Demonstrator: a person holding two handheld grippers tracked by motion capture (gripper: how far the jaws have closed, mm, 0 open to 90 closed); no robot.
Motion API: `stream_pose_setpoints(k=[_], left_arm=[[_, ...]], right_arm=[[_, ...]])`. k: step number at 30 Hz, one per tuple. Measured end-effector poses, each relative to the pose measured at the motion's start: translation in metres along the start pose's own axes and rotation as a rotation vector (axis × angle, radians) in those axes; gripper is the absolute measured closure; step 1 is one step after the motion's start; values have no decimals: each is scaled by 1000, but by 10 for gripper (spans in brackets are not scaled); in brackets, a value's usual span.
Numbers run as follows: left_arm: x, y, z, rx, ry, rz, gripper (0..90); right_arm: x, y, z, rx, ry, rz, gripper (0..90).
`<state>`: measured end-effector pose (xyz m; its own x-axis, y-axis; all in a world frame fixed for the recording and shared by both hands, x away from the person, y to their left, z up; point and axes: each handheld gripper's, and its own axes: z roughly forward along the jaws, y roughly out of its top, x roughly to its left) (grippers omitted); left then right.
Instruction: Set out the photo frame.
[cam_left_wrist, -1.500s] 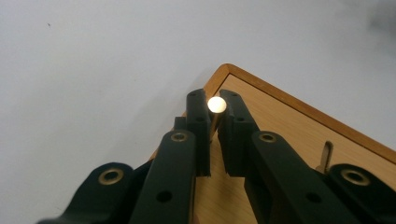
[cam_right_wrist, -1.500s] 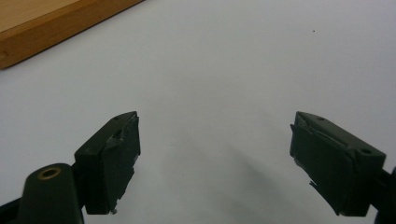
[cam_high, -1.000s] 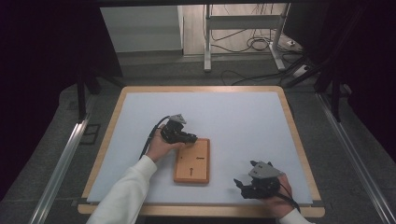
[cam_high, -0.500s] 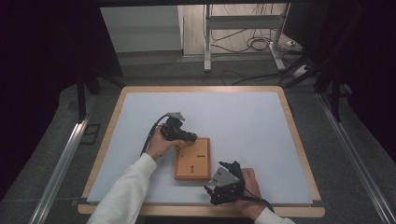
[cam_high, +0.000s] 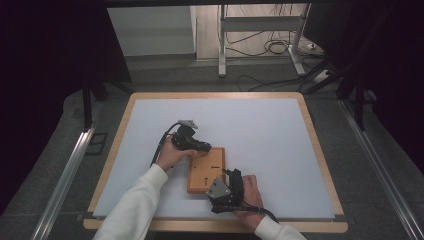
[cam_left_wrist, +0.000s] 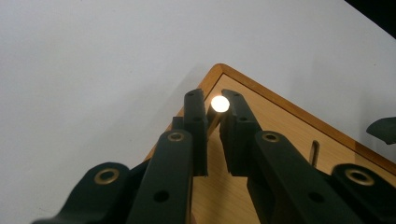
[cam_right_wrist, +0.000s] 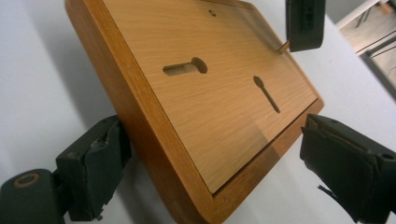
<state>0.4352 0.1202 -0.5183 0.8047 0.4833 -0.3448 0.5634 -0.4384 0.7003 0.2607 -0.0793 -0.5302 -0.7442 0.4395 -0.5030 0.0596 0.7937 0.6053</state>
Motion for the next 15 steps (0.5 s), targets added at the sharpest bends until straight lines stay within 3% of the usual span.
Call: stream_pose_setpoints(k=[3, 9, 15], left_arm=[[0, 0, 0, -3, 4, -2, 823], [-8, 1, 2, 2, 71, 27, 841], [-8, 0, 2, -11, 88, 30, 842]], right_arm=[[0, 0, 0, -12, -28, -8, 102], [-1, 3, -5, -28, -41, -29, 150], [-5, 9, -13, -55, -49, -43, 222]])
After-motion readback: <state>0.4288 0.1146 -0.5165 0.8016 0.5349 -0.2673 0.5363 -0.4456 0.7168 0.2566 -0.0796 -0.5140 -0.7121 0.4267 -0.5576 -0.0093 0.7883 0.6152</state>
